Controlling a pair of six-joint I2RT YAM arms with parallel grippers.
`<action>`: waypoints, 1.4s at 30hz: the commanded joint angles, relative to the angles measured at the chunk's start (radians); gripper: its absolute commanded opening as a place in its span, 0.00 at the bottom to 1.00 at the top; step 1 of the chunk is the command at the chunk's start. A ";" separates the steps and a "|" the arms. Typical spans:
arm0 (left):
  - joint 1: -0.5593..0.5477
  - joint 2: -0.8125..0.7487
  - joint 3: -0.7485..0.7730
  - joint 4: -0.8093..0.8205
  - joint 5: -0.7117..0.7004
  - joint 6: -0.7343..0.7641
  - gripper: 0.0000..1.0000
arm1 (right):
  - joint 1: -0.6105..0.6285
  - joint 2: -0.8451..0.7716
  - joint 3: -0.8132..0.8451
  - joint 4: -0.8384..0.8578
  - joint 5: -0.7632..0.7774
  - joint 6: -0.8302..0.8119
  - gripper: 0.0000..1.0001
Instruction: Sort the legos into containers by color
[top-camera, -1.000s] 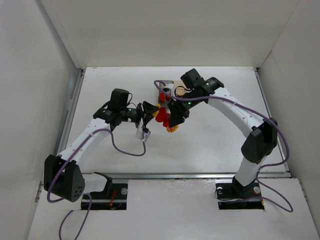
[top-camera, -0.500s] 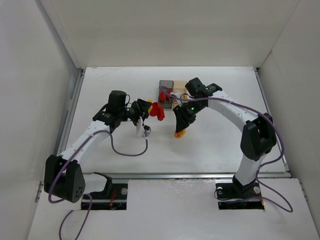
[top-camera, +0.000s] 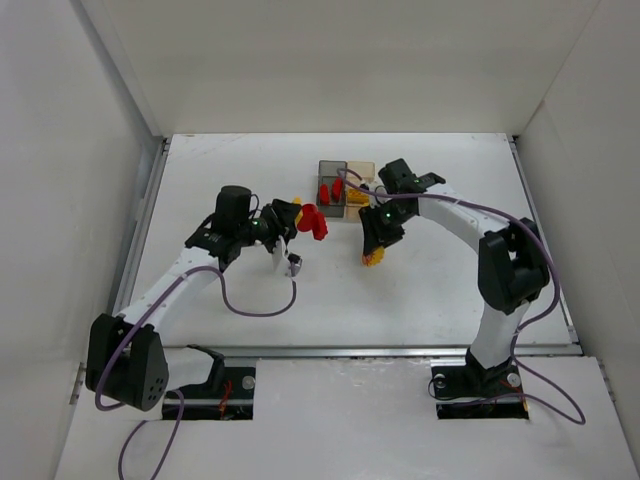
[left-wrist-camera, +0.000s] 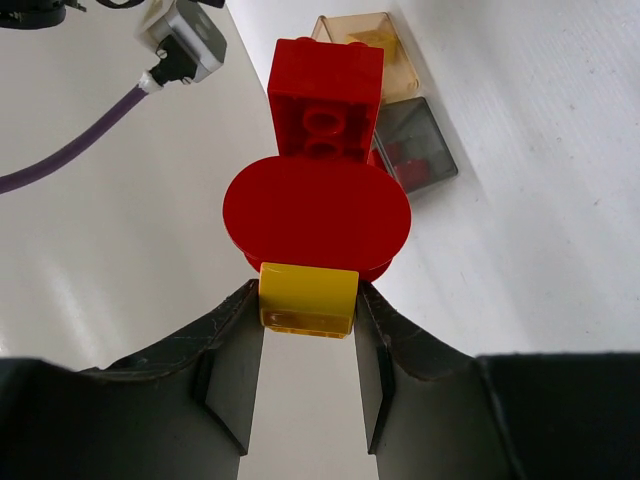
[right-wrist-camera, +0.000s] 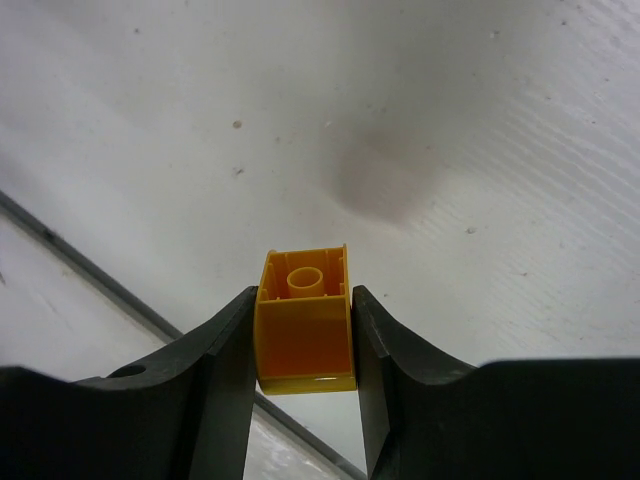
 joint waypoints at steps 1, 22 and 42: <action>0.003 -0.049 -0.015 0.036 0.015 0.669 0.00 | 0.004 -0.006 0.002 0.100 0.068 0.088 0.00; 0.003 -0.109 -0.134 0.235 0.014 0.487 0.00 | -0.055 -0.184 0.004 0.612 0.136 0.279 0.00; 0.003 -0.155 -0.176 0.312 -0.041 0.380 0.00 | -0.045 0.227 0.417 0.443 0.599 0.447 0.28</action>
